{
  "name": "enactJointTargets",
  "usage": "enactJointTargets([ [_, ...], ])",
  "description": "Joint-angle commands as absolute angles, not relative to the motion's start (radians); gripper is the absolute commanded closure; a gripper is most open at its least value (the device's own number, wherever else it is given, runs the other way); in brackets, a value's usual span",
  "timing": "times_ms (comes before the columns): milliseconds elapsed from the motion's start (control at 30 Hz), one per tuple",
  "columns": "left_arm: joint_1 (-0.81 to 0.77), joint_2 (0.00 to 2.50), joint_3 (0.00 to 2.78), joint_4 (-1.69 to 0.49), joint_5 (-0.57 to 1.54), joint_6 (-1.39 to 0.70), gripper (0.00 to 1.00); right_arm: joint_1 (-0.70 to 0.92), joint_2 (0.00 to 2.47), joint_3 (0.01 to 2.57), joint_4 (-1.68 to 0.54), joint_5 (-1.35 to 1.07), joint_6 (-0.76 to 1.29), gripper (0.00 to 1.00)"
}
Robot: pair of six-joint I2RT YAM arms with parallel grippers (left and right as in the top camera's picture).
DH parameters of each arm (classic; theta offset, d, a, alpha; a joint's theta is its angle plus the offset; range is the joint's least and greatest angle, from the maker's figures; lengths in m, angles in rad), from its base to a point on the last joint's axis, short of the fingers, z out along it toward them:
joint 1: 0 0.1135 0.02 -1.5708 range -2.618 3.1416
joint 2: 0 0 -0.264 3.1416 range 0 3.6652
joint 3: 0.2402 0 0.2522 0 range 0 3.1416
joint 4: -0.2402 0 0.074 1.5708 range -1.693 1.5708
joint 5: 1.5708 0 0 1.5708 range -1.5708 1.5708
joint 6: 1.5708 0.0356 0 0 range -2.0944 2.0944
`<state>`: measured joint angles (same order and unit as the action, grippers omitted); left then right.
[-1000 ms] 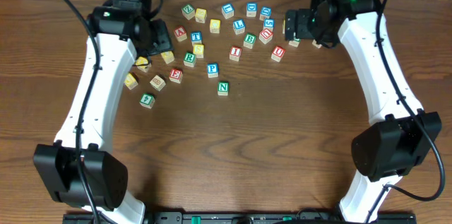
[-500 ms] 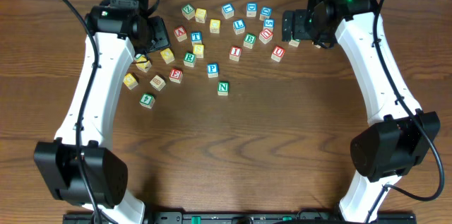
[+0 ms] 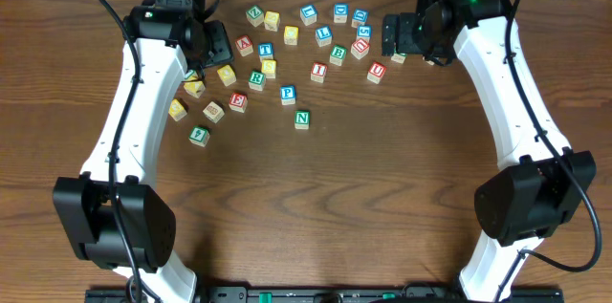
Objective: Spell out NEURIPS
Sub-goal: 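Open the left gripper, release N, and move back over the blocks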
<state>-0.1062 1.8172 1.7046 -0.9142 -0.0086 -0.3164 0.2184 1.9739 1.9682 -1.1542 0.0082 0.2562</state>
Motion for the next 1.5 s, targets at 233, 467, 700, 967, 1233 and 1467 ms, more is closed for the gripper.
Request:
enactJointTargets([
  [233,-0.103,1.839,1.718,-0.910,-0.065,-0.280,0.37,0.224,1.982,1.979,-1.153,0.016,0.270,0.01],
  [467,-0.101,1.839,1.718,-0.919,-0.065,-0.266,0.37,0.224,1.982,1.979,-1.152,0.016,0.270,0.01],
  [700,-0.101,1.840,1.717,-0.920,-0.064,-0.266,0.37,0.224,1.982,1.979,-1.152,0.008,0.277,0.01],
  [967,-0.101,1.844,1.711,-0.916,-0.064,-0.267,0.37,0.224,1.982,1.979,-1.151,-0.015,0.278,0.02],
  [1233,-0.102,1.858,1.707,-0.911,-0.020,-0.274,0.37,0.224,1.982,1.979,-1.143,-0.018,0.300,0.02],
  [1467,-0.109,1.875,1.706,-0.902,-0.007,-0.275,0.37,0.224,1.982,1.979,-1.139,-0.018,0.300,0.02],
])
